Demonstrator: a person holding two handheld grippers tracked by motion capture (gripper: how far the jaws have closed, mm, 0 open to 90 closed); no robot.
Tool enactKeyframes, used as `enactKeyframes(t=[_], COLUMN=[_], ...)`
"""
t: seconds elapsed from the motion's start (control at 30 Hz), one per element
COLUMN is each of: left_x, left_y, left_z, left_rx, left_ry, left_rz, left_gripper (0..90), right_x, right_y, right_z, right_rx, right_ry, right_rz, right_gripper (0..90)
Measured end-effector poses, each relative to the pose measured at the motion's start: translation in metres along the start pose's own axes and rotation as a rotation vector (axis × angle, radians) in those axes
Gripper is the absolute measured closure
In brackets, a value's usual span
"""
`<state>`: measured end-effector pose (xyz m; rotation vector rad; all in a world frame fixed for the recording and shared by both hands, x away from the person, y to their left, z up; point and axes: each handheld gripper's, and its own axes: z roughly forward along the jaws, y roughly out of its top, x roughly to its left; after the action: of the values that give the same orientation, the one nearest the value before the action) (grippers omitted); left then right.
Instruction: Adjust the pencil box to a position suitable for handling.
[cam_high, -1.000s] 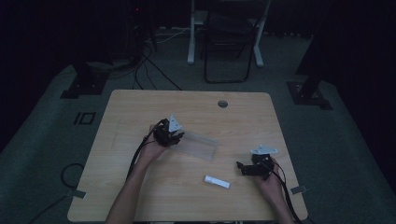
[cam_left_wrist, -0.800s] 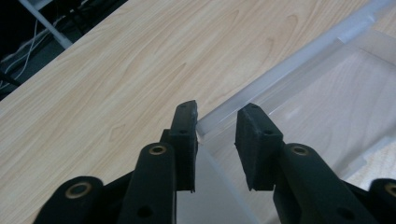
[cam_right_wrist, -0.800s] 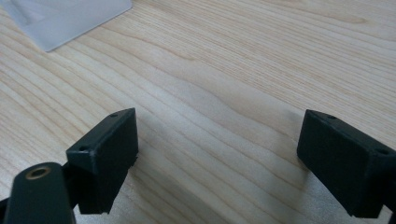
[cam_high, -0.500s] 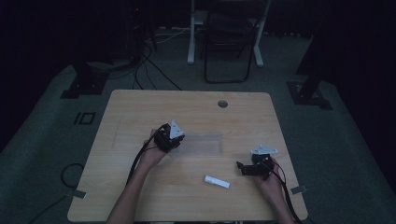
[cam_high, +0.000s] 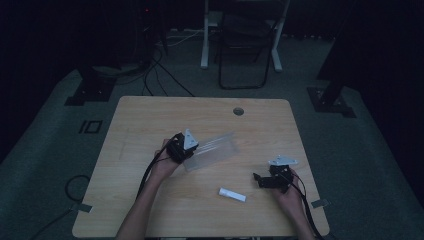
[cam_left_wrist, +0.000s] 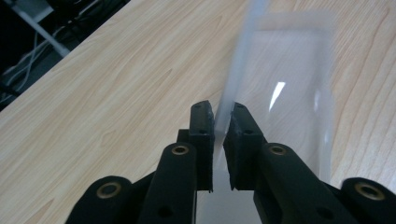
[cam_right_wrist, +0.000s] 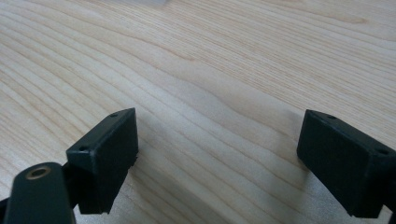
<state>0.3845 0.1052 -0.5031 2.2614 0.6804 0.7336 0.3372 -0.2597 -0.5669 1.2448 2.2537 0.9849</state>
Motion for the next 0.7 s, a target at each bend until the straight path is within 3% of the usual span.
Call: enactKeyframes(t=[0.37, 0.5, 0.7], left_x=[0.001, 0.002, 0.002], left_y=[-0.018, -0.030, -0.042], left_z=[-0.018, -0.029, -0.043], left_rx=[0.003, -0.008, -0.008], left_ry=[0.041, 0.046, 0.045], left_rz=[-0.025, -0.052, -0.061], left_gripper=[84.0, 84.0, 83.5], right_x=[0.000, 0.000, 0.000], right_y=[0.000, 0.000, 0.000], right_z=[0.000, 0.000, 0.000], right_rx=[0.000, 0.000, 0.000], right_ry=[0.000, 0.000, 0.000], right_rz=[0.000, 0.000, 0.000], right_gripper=[12.5, 12.5, 12.5])
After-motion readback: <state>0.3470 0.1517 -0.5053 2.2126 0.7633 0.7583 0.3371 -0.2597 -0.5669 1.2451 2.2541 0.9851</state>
